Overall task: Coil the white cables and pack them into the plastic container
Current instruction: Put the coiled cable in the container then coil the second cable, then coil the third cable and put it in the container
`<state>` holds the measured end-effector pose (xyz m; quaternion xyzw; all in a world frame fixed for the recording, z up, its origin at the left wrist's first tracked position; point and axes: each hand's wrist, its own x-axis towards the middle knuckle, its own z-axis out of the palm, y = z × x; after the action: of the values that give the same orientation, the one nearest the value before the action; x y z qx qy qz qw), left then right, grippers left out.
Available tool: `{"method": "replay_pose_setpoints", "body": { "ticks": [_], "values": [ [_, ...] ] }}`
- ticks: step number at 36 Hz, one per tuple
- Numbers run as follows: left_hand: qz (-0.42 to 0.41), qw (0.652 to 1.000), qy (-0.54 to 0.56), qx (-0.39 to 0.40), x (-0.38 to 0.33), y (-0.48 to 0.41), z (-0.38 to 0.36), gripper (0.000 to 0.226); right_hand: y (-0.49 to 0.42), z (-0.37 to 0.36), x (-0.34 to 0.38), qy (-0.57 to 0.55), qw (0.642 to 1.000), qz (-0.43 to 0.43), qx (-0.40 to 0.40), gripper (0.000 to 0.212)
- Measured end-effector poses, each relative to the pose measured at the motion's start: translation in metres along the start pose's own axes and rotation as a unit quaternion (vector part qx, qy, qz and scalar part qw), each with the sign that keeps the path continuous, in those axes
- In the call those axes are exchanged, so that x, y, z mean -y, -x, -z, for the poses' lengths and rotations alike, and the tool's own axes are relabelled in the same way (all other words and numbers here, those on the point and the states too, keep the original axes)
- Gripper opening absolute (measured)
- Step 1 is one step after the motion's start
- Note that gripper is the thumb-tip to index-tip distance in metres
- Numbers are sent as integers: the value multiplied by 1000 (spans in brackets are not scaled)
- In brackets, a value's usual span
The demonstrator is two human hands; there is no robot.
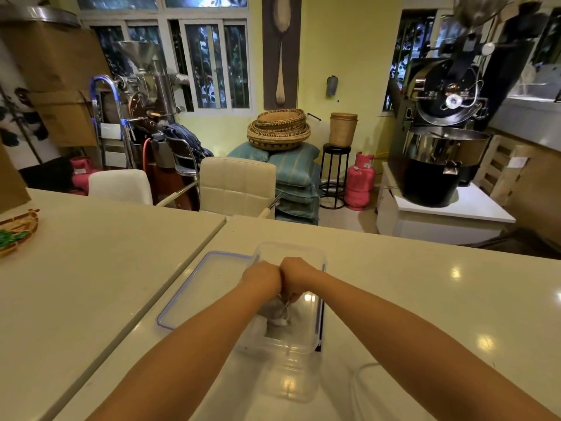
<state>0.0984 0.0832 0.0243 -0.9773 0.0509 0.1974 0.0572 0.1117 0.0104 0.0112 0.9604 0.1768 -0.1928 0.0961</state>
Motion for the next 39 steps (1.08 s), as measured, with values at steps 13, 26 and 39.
{"method": "replay_pose_setpoints", "body": {
  "ticks": [13, 26, 39],
  "values": [
    [-29, 999, 26, -33, 4, 6, 17, 35, 15, 10, 2, -135, 989, -54, -20, 21],
    [-145, 982, 69, -103, -26, 20, 41, 30, 84, 35, -58, -270, 949, -59, -151, 41],
    [-328, 942, 62, 24, -126, 63, 4, 32, 185, -38, -129, -325, 926, -166, -100, 39]
  ]
}}
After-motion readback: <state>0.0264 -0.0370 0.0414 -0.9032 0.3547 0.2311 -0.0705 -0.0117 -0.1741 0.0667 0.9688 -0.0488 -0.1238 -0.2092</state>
